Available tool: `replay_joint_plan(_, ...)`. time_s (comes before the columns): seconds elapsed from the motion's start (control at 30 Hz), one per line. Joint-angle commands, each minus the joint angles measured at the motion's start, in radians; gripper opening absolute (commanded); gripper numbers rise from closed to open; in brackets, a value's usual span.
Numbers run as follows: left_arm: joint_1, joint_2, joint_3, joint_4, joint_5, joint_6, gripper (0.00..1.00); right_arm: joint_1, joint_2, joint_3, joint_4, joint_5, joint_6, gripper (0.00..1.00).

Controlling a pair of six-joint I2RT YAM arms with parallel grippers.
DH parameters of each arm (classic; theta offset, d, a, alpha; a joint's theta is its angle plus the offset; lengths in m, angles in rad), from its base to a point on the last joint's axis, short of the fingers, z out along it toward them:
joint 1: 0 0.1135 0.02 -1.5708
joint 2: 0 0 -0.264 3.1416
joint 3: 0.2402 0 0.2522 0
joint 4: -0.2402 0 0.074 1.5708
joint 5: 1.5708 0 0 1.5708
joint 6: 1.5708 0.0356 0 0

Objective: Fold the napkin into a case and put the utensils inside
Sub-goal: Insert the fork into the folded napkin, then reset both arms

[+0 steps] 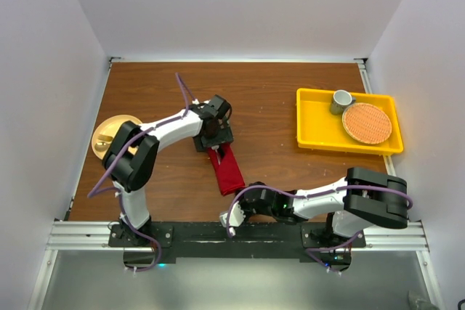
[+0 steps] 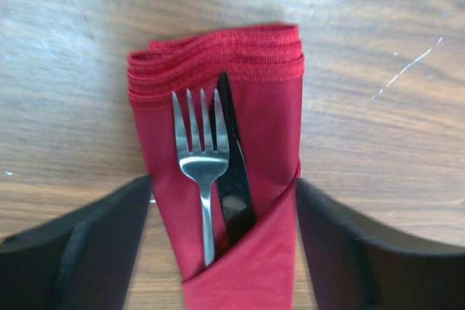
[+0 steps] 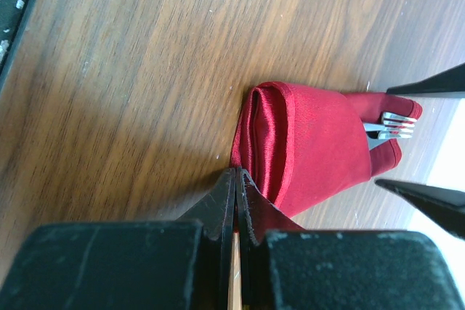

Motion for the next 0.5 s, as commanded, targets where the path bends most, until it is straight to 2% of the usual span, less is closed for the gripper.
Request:
replay_joint_plan(0.0, 0.031, -0.041, 0.058, -0.016, -0.037, 0.024, 1.00, 0.002, -0.010, 0.010, -0.011, -0.008, 0.000, 0.00)
replay_joint_plan(0.23, 0.059, -0.106, 0.100, 0.017, -0.036, 0.084, 1.00, 0.001, -0.064, 0.013, -0.064, -0.104, -0.006, 0.00)
replay_joint_plan(0.47, 0.125, -0.227, 0.034, 0.171, 0.035, 0.240, 1.00, -0.011, -0.248, 0.046, -0.262, -0.272, 0.057, 0.00)
